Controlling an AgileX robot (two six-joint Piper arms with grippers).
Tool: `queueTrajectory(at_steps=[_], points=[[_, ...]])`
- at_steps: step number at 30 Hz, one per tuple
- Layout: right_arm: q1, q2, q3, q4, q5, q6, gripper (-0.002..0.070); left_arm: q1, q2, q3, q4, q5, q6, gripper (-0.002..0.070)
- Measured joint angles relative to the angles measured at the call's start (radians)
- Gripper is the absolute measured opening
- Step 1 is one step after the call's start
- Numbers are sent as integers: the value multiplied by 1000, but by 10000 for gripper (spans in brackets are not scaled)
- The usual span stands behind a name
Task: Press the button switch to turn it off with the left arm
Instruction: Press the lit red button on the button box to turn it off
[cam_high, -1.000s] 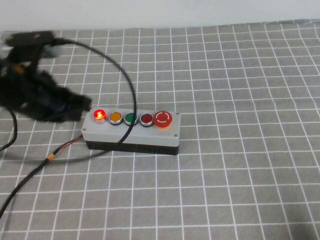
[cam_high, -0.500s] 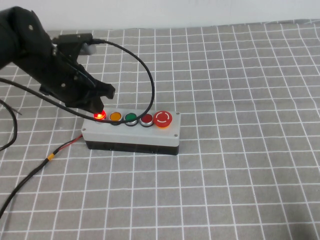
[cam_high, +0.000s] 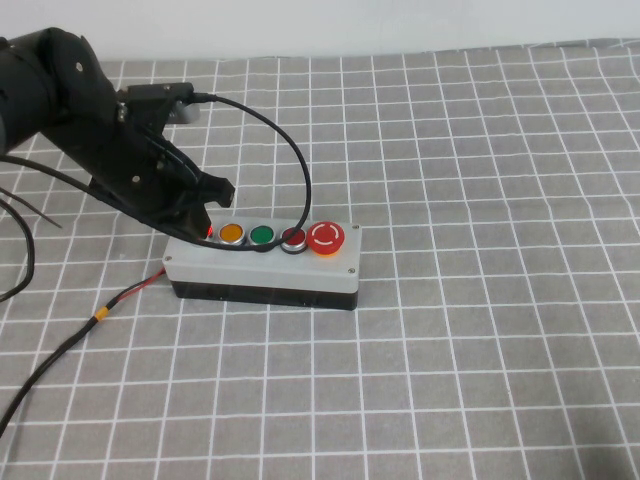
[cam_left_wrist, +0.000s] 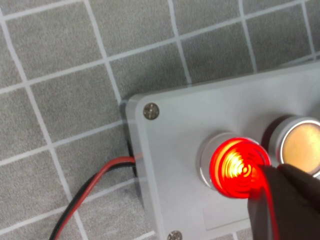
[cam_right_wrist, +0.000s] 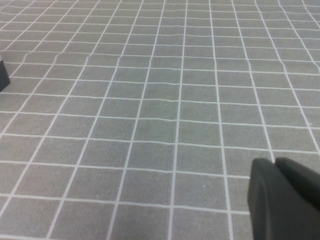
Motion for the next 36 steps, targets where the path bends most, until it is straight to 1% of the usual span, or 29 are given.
queueTrajectory(at_steps=[36], points=[[0,0,0,1,0,0,-17,0,1,-3,27,-21,0,-3]])
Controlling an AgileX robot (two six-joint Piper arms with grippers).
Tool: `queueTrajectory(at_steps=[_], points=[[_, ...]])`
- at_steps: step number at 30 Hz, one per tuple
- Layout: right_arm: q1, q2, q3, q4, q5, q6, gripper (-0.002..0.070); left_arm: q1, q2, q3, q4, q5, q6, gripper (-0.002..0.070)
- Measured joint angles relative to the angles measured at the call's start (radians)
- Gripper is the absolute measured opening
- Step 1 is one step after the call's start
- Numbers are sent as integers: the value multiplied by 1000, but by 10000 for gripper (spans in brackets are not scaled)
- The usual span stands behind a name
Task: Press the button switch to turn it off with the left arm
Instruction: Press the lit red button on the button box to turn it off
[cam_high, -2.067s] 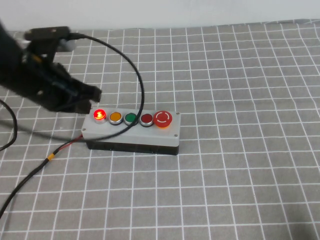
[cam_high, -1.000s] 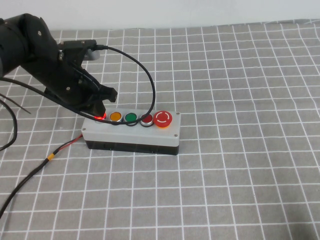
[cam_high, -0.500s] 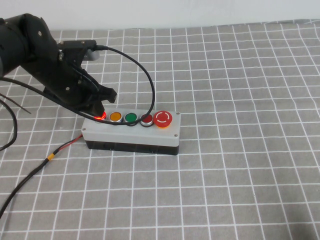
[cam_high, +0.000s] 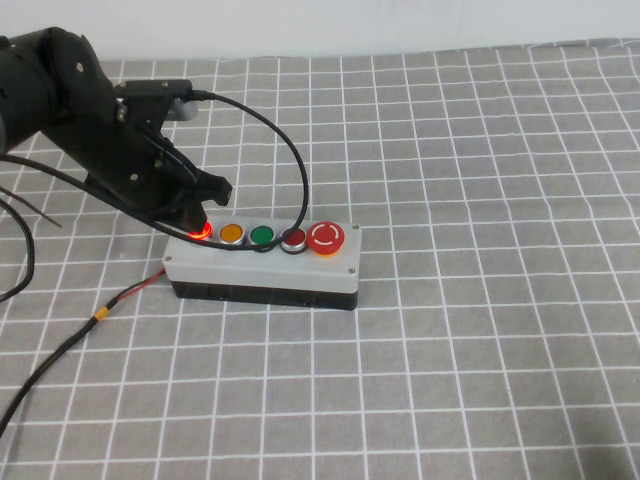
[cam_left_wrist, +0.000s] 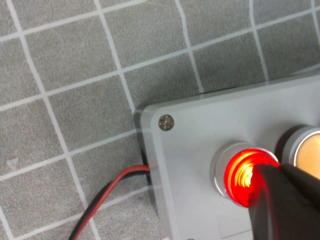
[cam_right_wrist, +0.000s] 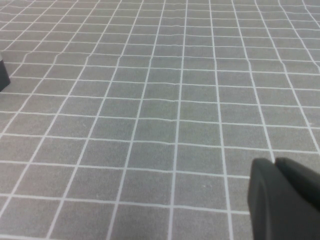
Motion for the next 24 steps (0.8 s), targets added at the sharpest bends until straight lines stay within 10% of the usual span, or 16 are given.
queueTrajectory(at_steps=[24], points=[[0,0,0,2,0,0,-17,0,-3,-9,0,-18,29,-3]])
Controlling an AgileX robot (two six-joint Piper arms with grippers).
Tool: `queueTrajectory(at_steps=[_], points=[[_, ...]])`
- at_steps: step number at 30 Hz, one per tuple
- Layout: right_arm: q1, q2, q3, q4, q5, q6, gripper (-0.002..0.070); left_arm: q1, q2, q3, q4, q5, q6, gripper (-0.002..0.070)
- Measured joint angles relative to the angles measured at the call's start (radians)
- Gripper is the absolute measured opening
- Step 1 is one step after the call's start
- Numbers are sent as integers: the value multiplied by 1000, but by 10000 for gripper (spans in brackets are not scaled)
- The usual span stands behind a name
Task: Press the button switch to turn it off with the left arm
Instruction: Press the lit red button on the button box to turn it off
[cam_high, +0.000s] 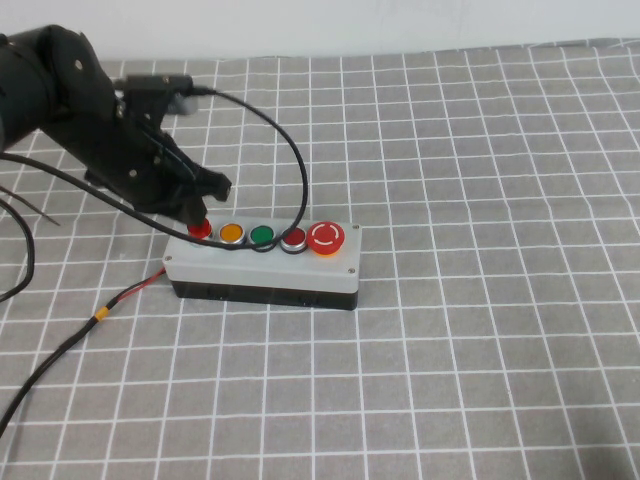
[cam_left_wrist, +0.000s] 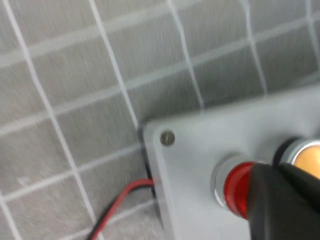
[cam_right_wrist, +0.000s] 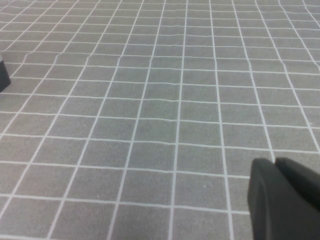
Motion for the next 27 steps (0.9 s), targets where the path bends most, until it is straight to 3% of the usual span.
queueTrajectory(at_steps=[10,27], points=[[0,0,0,0,0,0,-17,0,-309,124,0,-172,28,-3],[0,0,0,0,0,0,-17,0,-1140,926,-83,-650,53,-3]])
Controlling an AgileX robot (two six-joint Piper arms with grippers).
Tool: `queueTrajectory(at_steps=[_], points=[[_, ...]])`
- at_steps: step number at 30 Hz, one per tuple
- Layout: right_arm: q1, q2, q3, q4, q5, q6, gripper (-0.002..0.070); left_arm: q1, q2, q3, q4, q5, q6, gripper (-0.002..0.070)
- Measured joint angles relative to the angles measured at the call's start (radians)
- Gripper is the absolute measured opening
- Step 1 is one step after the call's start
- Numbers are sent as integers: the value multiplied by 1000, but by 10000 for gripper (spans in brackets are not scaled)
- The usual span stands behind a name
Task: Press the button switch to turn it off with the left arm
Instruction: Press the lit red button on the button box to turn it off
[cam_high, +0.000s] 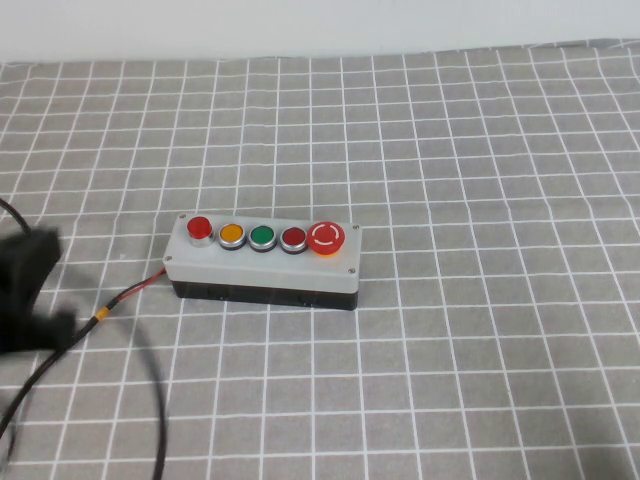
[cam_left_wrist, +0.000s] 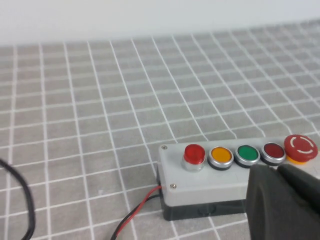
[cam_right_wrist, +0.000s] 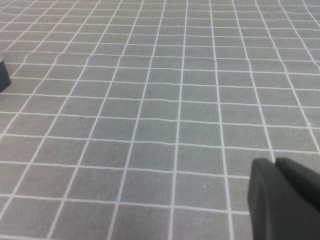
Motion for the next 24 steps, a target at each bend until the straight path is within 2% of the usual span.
queueTrajectory(at_steps=[4,9,14,19,24], points=[[0,0,0,0,0,0,-17,0,-185,153,-16,-28,-11,-3],[0,0,0,0,0,0,-17,0,-410,301,-103,-38,-25,-3],[0,0,0,0,0,0,-17,0,-585,434,-124,-124,-25,-3],[0,0,0,0,0,0,-17,0,-626,538,-130,-263,-29,-3],[0,0,0,0,0,0,-17,0,-630,596,-134,-292,-29,-3]])
